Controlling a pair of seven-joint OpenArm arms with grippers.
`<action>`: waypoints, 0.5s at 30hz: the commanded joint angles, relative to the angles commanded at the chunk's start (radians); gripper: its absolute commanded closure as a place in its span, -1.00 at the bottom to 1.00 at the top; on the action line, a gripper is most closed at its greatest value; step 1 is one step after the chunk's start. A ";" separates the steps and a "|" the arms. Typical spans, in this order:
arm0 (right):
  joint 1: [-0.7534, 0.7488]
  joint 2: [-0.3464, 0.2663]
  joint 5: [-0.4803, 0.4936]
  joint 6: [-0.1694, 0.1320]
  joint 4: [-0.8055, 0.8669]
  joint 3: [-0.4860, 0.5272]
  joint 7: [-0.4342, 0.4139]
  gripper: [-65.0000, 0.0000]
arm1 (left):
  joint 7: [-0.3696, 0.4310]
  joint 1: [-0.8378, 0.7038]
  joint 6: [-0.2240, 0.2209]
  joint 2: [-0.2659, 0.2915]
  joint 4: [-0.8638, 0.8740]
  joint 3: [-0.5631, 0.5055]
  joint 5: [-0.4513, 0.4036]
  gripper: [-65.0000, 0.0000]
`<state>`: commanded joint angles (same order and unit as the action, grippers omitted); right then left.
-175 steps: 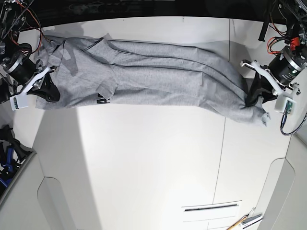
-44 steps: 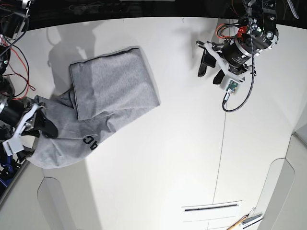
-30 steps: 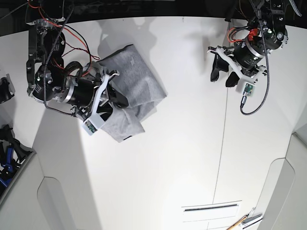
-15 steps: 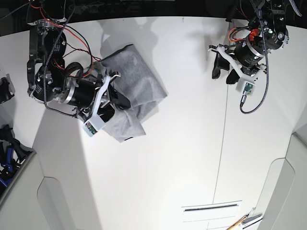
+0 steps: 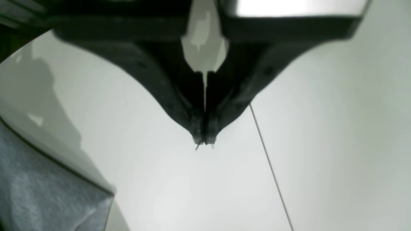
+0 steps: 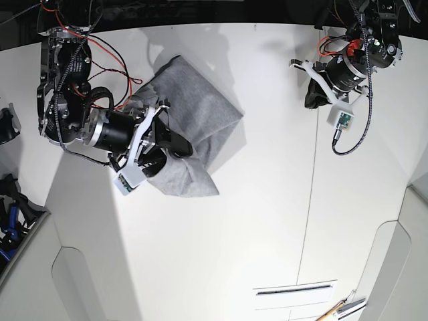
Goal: Fold the T-shirt properly
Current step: 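Lift the strip end with the right gripper and fold it over the stack, then press the folded layers flat with the right gripper and withdraw it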
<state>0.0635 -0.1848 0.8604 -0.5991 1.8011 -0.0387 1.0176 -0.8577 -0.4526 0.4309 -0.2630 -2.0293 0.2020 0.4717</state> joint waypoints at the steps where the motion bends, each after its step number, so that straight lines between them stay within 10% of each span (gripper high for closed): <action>1: 0.001 0.000 0.000 0.000 0.000 0.000 0.000 1.00 | 0.000 0.000 0.000 0.000 0.000 0.000 0.000 0.99; 12: 0.002 0.000 -0.010 0.000 0.000 0.156 0.052 0.99 | 0.000 0.000 0.000 0.000 0.000 0.000 0.026 0.99; 15: -0.005 -0.001 -0.069 -0.004 0.000 0.237 0.061 0.15 | 0.002 0.001 0.000 0.000 0.000 0.000 0.026 0.98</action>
<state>0.0589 -0.1856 0.7910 -0.6029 1.8008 0.1986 1.0790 -0.8562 -0.4519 0.4309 -0.2634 -2.0293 0.2024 0.4973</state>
